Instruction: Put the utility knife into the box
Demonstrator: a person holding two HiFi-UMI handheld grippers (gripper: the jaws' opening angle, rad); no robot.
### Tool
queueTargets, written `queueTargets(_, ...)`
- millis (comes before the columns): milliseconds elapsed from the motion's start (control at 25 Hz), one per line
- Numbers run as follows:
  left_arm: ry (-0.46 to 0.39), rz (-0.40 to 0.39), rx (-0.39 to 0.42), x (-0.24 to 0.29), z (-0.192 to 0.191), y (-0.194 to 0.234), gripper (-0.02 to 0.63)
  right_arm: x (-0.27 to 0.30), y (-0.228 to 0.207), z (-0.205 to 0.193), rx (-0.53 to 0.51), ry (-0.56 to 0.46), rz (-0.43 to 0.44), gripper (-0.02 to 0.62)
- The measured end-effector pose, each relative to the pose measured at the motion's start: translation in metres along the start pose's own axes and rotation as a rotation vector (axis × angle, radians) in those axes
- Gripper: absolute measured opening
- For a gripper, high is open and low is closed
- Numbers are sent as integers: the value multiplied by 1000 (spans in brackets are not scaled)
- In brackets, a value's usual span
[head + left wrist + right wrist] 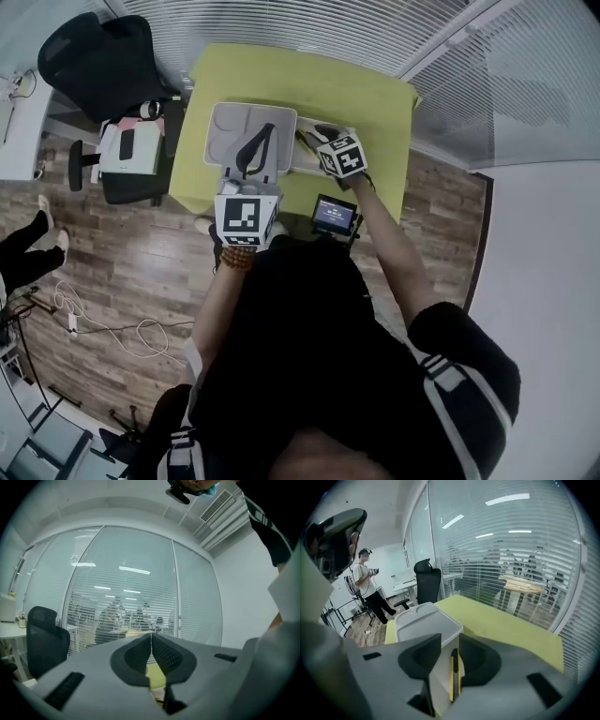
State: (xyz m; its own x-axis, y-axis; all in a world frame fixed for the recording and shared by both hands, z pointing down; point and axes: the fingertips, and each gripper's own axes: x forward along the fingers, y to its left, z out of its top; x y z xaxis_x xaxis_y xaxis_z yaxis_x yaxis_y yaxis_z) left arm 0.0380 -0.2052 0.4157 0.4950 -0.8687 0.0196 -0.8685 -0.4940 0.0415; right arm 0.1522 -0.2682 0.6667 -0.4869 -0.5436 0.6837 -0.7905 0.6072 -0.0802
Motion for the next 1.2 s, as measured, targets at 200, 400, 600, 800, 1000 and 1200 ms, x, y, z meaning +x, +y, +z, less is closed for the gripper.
queueTargets(200, -10, -24, 9, 5, 4, -5, 15, -25, 6, 30, -9, -87, -7, 112)
queueTargets(400, -7, -46, 13, 7, 2, -18, 15, -57, 16, 51, -17, -167, -6, 107)
queueTargets(600, -9, -61, 18, 9, 3, -29, 15, -87, 24, 76, -47, -249, -18, 104)
queueTargets(800, -12, -58, 22, 5, -1, -38, 15, -115, 32, 94, -83, -326, -38, 100)
queueTargets(1000, -26, -58, 25, 6, 7, -38, 15, -135, 45, 111, -113, -380, -37, 94)
queueTargets(1200, -43, -46, 39, 4, 17, -35, 15, -155, 55, 127, -137, -445, -45, 87)
